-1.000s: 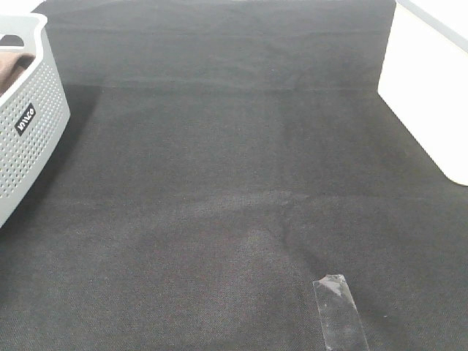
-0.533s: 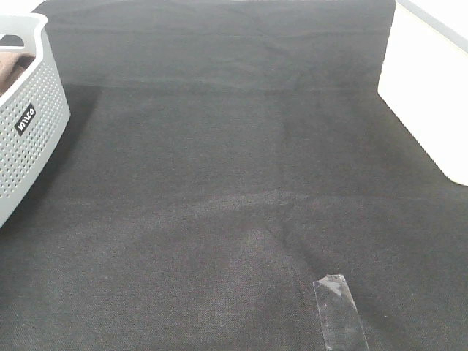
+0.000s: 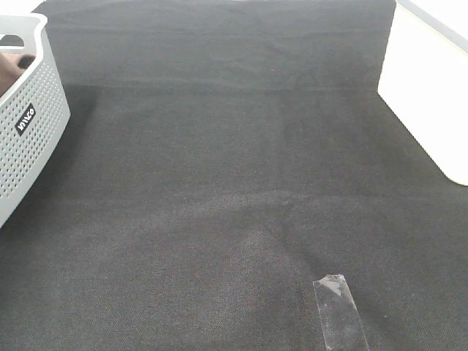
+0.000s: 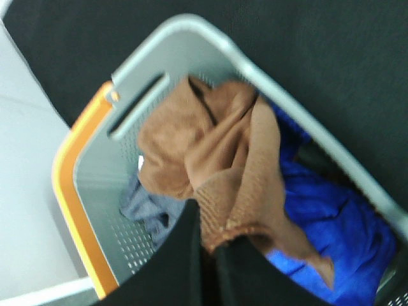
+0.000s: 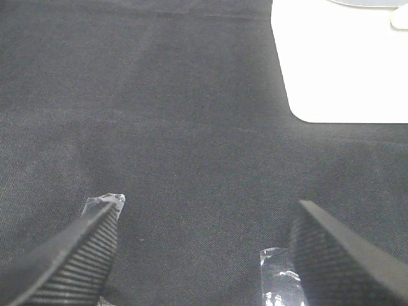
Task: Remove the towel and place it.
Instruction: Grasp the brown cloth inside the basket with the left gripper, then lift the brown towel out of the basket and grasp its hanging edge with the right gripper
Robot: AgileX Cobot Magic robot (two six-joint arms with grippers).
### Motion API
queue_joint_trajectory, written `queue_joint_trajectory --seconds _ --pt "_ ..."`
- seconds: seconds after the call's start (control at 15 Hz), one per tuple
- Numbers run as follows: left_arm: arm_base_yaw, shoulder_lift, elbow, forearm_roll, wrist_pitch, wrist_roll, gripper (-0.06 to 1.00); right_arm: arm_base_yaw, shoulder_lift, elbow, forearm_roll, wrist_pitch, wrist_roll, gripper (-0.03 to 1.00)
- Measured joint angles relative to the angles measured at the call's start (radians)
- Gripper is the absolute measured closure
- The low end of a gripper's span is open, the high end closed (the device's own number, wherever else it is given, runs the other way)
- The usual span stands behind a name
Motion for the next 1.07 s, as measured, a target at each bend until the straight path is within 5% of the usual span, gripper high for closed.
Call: queue_joint_trajectory --seconds 0.33,0.6,1.07 --pt "-0.146 -0.129 0.0 -0.009 -0.064 -0.074 0.94 0.0 0.014 -0.018 0.065 -0.046 -0.08 0.28" --pt "-0.335 -0.194 -0.011 0.05 -0.135 -0.159 0.94 0.0 0.248 -0.034 0.422 -0.224 -0.479 0.28" --pt "-0.524 -0.194 -0.019 0.108 -0.185 -0.257 0.94 0.0 0.789 -0.034 1.189 -0.271 -1.438 0.28"
